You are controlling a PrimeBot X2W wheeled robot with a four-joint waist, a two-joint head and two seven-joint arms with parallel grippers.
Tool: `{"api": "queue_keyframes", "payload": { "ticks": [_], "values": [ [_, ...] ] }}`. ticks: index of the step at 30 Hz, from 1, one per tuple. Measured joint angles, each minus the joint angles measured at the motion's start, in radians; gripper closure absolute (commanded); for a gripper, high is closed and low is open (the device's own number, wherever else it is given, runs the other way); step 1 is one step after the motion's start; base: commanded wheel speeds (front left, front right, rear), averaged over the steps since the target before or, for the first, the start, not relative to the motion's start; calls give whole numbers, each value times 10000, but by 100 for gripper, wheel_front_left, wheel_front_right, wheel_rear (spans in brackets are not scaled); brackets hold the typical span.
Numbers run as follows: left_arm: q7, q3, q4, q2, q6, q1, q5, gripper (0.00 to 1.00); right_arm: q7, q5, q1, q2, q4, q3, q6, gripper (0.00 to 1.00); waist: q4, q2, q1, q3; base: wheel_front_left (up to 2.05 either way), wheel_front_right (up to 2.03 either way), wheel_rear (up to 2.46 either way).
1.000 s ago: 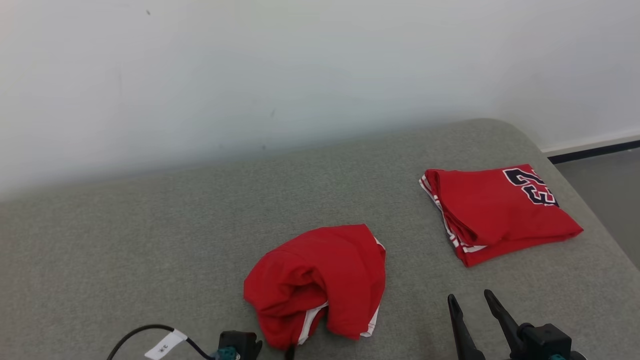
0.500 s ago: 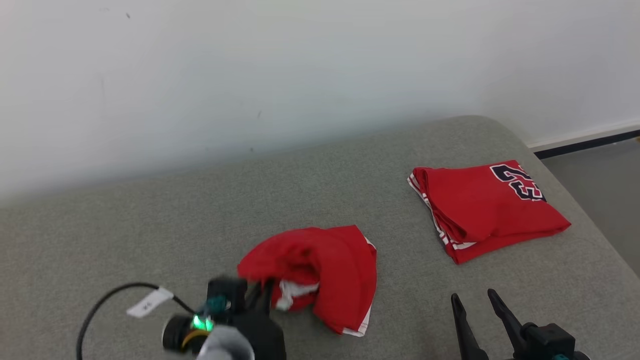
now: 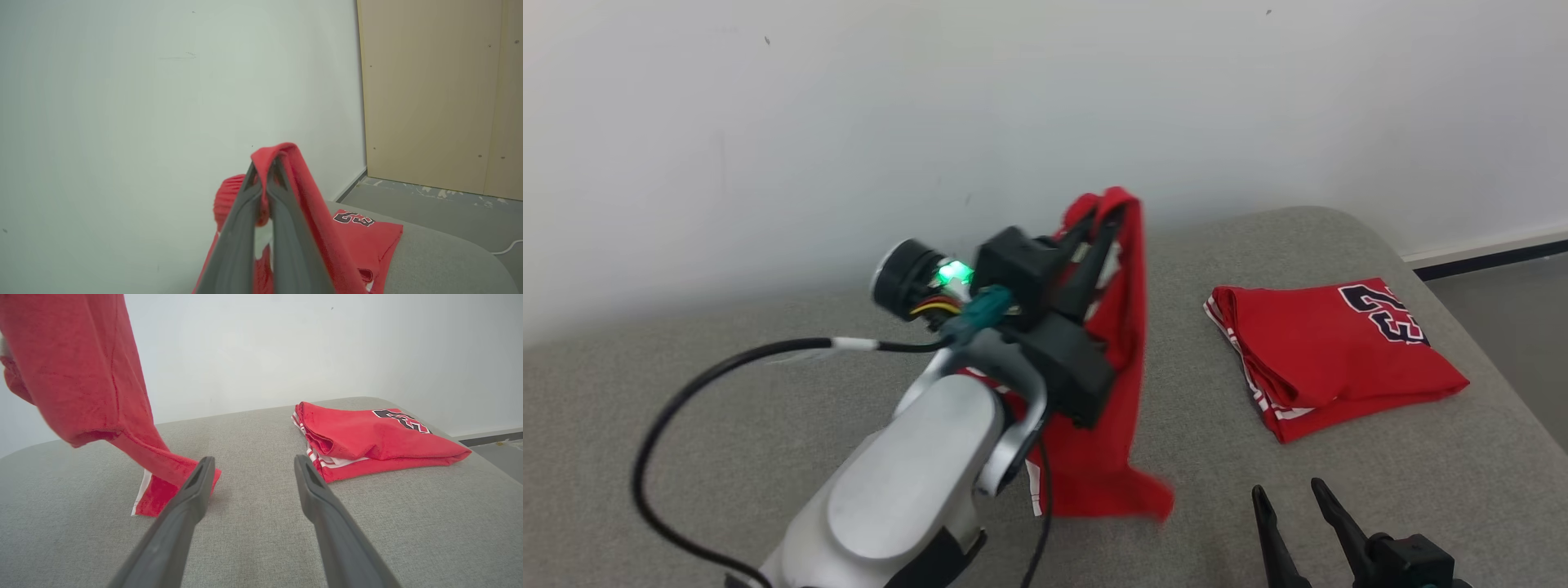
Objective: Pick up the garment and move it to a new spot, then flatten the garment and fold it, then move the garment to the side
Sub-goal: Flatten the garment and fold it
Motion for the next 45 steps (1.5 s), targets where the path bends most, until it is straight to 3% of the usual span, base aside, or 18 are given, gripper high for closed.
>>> {"api": "queue_keyframes", "payload": {
  "ticks": [6, 10, 14, 21, 27, 32, 41, 42, 43, 44, 45],
  "values": [
    [930, -700, -713, -188, 12, -906, 138, 100, -90, 21, -6, 6, 98, -31, 0, 0, -109, 0, 0, -6, 0, 0, 0],
    [1200, -642, -1053, -265, 474, -1422, 63, 100, -127, 29, -8, 8, 153, 0, 0, 0, -173, 0, 0, 7, 0, 0, 0],
    [1501, -397, -558, -151, 1049, -1379, 15, 100, -176, 138, -42, 10, 196, 65, 0, 0, -203, 0, 0, 56, 0, 0, 0],
    [1162, 374, 1058, 1170, 1407, 690, -706, 100, -234, 203, -69, 23, 205, -35, 0, 0, -103, 0, 2, 181, 0, 0, 0],
    [686, 874, 2073, 1914, 1645, 2925, -1400, 100, -217, 186, -38, 23, 194, -119, 0, 0, 161, 0, 2, 247, 0, 0, 0],
    [518, 1035, 1941, 2075, 1730, 4080, -1833, 100, -199, 182, -33, 17, 128, -198, 0, 0, 360, 0, 2, 261, 0, 0, 0],
    [1766, 211, 205, 2435, 1448, 5971, -2100, 100, -161, 176, 58, 21, 27, -242, 0, 0, 718, 0, 1, 218, 0, 0, 0],
    [1965, 194, 61, 2470, 1524, 6050, -2128, 88, -159, 176, 59, 21, 25, -236, 0, 0, 742, 0, 1, 215, 0, 0, 0],
    [2084, 169, -82, 2516, 1576, 6111, -2199, 65, -159, 176, 60, 21, 23, -232, 0, 0, 759, 0, 1, 207, 0, 0, 0],
    [2173, 188, -242, 2577, 1624, 6167, -2220, 0, -157, 176, 61, 19, 23, -221, 0, 0, 766, 0, 1, 196, 0, 0, 0],
    [2330, 224, -368, 2629, 1707, 6195, -2314, 0, -146, 176, 62, 21, 23, -203, 0, 0, 765, 0, 0, 185, 0, 0, 0]
  ]
}}
